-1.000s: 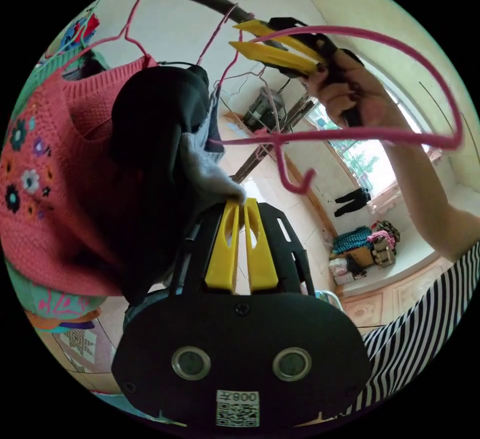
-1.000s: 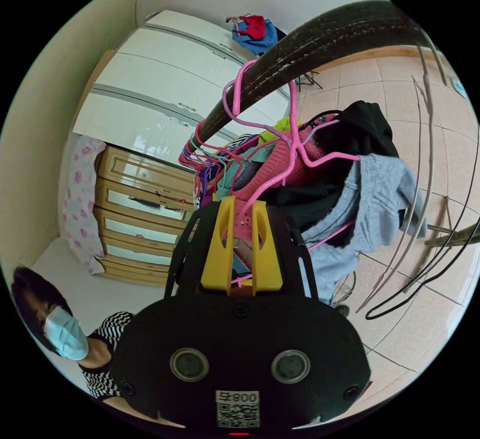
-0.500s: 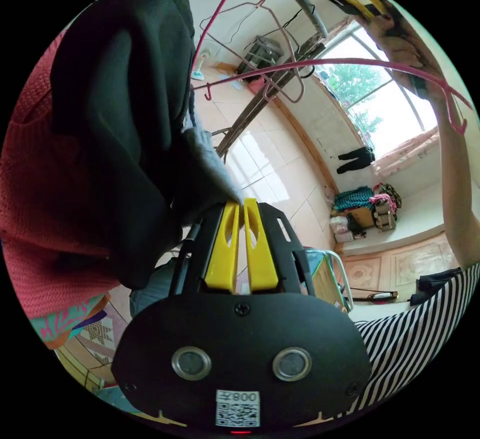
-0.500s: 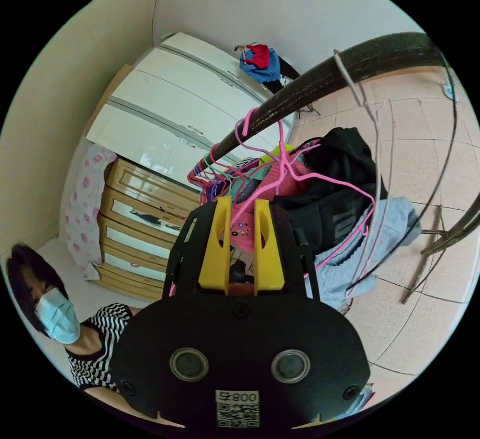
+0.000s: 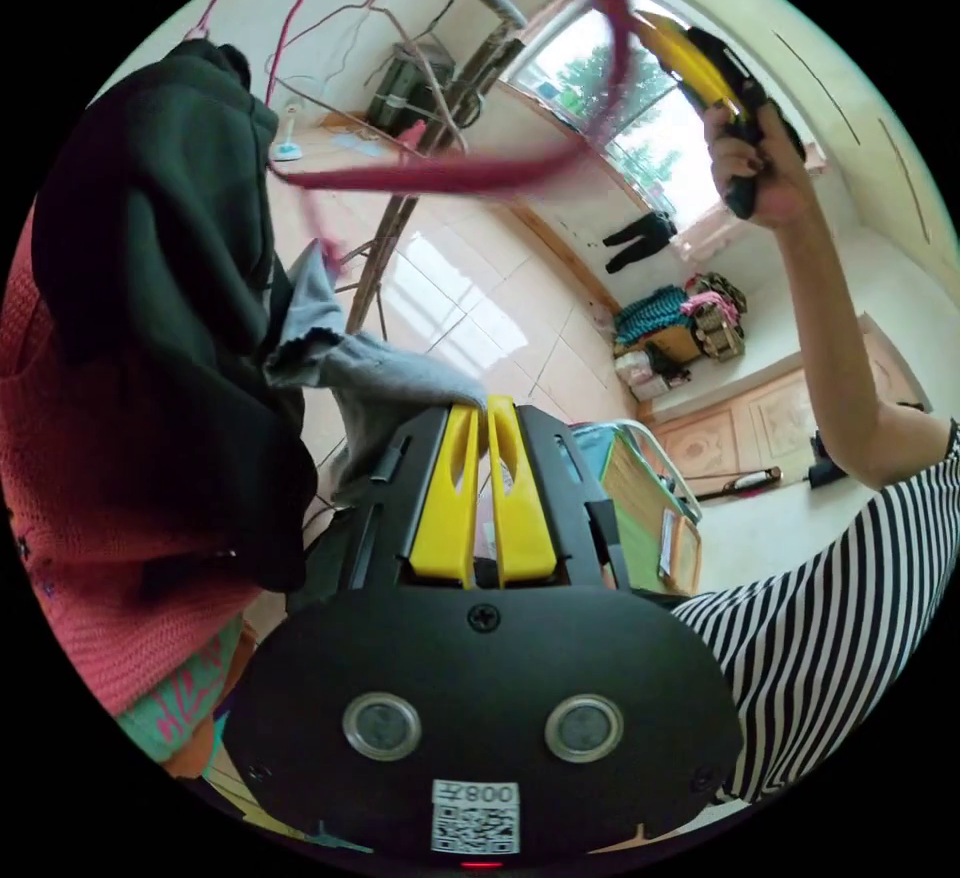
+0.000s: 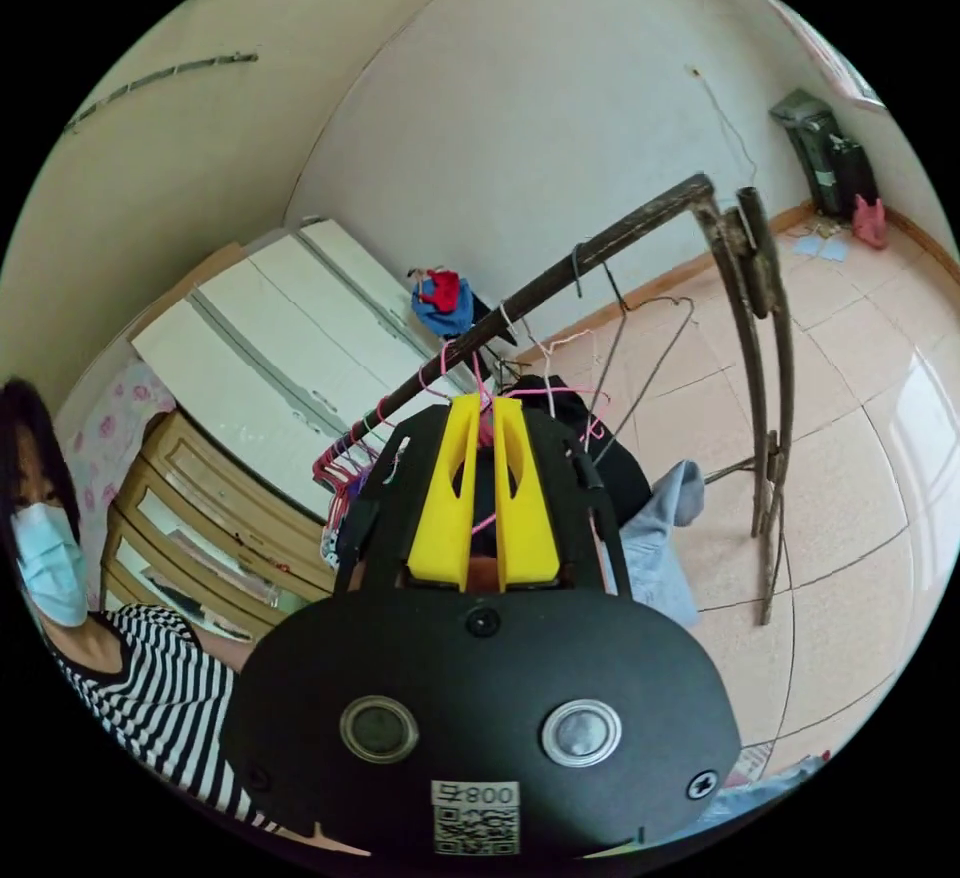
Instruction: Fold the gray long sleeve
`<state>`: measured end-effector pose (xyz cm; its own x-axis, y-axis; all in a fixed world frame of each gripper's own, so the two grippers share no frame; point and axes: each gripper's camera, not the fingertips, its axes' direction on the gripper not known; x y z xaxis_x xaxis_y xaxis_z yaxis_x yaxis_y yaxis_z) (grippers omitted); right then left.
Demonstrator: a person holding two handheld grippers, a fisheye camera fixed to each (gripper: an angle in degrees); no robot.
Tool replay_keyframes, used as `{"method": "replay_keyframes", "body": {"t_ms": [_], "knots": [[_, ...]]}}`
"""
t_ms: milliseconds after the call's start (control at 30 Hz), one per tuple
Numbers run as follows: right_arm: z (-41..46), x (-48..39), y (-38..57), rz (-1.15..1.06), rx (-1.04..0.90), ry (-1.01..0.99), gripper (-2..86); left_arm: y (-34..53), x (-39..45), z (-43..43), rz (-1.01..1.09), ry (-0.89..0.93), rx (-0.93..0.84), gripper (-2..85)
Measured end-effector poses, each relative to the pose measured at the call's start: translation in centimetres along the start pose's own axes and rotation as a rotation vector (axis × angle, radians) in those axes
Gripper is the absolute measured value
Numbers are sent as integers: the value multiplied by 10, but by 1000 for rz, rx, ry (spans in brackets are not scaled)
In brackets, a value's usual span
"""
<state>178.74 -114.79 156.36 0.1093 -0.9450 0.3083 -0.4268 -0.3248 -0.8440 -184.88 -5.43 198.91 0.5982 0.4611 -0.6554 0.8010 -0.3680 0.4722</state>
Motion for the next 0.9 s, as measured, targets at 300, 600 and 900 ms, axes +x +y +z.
{"method": "replay_keyframes", "body": {"t_ms": [300,600,900], "knots": [[-135,-96,99,159,-52,145,30,-8,44,-80,289,89,-53,15],[-256,-215,168,304,-51,237,62,-61,87,-178,571,168,-111,16],[-375,-329,172,317,7,316,79,-120,183,-285,990,313,-114,18]]}}
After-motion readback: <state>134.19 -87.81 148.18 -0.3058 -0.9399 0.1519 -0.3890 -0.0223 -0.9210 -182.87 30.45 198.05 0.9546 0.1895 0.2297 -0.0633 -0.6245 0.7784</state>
